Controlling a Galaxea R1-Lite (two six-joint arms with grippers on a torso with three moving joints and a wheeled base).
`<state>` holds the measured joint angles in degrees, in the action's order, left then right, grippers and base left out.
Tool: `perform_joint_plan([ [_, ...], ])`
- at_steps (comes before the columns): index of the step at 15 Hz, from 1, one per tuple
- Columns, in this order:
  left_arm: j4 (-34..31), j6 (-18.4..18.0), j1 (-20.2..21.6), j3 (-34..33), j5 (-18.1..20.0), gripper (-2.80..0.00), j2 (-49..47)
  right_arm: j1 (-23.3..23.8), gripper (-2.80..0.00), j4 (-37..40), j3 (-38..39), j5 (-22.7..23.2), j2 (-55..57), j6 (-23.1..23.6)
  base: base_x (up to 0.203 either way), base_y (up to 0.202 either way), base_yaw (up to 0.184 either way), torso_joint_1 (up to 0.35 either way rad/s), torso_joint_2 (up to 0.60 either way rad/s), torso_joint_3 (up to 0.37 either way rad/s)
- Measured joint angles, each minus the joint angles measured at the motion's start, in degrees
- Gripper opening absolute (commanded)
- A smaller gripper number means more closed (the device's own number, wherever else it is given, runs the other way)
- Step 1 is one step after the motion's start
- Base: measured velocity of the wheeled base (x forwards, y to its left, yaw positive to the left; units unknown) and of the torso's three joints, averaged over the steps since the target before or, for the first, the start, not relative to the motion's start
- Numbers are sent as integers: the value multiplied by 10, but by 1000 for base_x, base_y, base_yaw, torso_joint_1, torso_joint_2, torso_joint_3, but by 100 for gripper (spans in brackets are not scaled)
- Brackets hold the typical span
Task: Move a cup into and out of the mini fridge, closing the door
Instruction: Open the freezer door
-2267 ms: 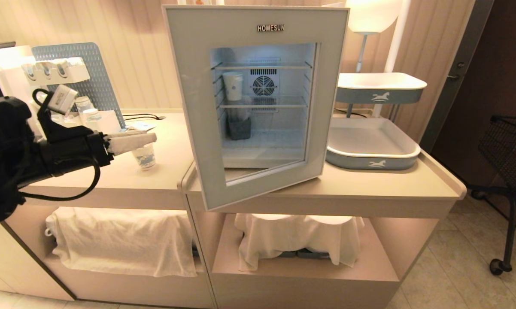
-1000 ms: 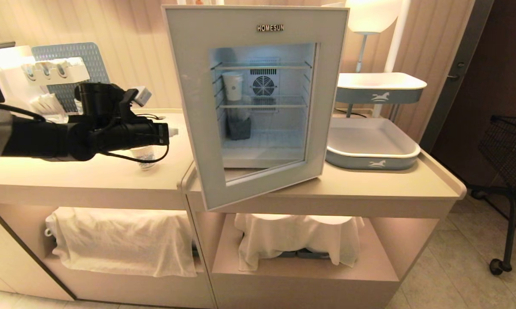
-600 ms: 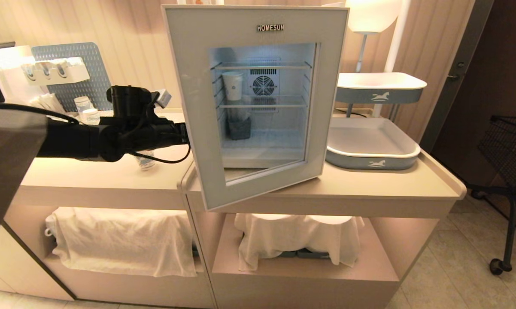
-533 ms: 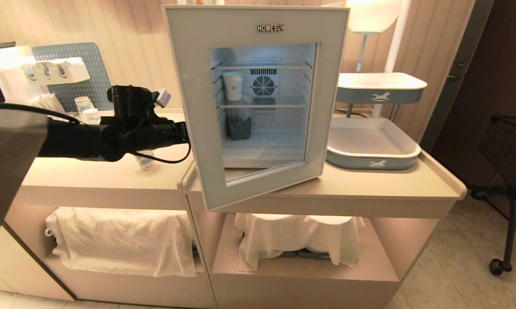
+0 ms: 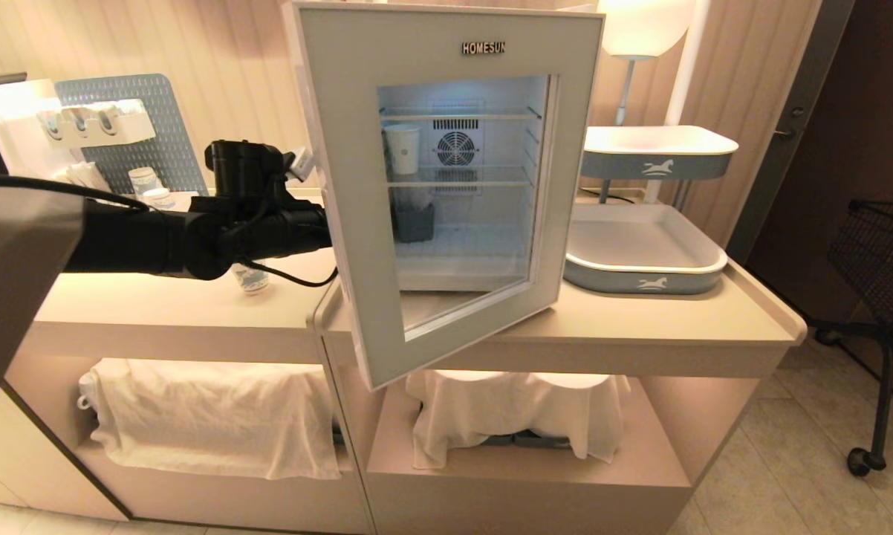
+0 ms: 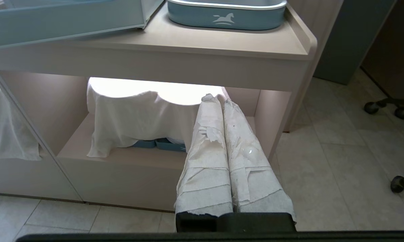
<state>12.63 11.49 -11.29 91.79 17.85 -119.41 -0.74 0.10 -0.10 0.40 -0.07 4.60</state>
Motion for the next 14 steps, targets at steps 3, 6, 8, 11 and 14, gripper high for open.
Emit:
perform_joint_plan([
  [3,3,22,-31,-27,0,-280,30,0,-280,0,0,0,0,0,0,0,0,0,0,0],
  [6,7,25,-76,-52,0,-280,58,0,-280,0,0,0,0,0,0,0,0,0,0,0],
  [8,8,42,-119,-61,-2,-280,77,0,-280,0,0,0,0,0,0,0,0,0,0,0],
  [11,9,65,-189,-60,-3,-280,103,0,-280,0,0,0,0,0,0,0,0,0,0,0],
  [14,11,60,-232,-59,-12,-280,120,0,-280,0,0,0,0,0,0,0,0,0,0,0],
])
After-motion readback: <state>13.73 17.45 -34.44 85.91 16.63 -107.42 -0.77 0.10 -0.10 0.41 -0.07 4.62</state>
